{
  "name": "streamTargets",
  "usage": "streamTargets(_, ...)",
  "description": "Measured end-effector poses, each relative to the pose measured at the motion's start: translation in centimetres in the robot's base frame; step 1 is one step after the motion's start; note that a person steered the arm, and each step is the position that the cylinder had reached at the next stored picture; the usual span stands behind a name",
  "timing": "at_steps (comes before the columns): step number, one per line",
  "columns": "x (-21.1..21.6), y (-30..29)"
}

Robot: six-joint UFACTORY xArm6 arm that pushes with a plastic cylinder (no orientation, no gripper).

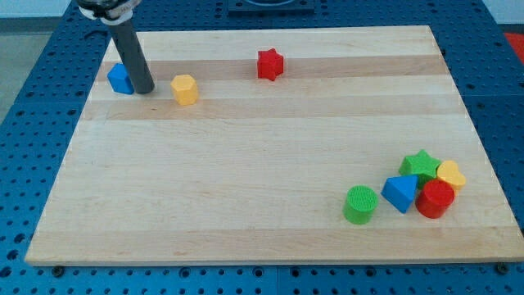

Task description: Push yellow hexagon into the group of blocks

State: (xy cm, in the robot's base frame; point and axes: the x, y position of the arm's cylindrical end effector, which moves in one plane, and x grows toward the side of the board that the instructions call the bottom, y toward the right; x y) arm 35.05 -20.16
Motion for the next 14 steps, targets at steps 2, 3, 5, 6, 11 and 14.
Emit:
streamTargets(2,3.3,8.4)
streamTargets(3,3.3,4.7)
streamTargets(5,-1.2,2.4)
streamTargets(6,-3.2,5.3)
streamTargets(11,-4.2,14.2)
streamTargets(14,0.5,11.4)
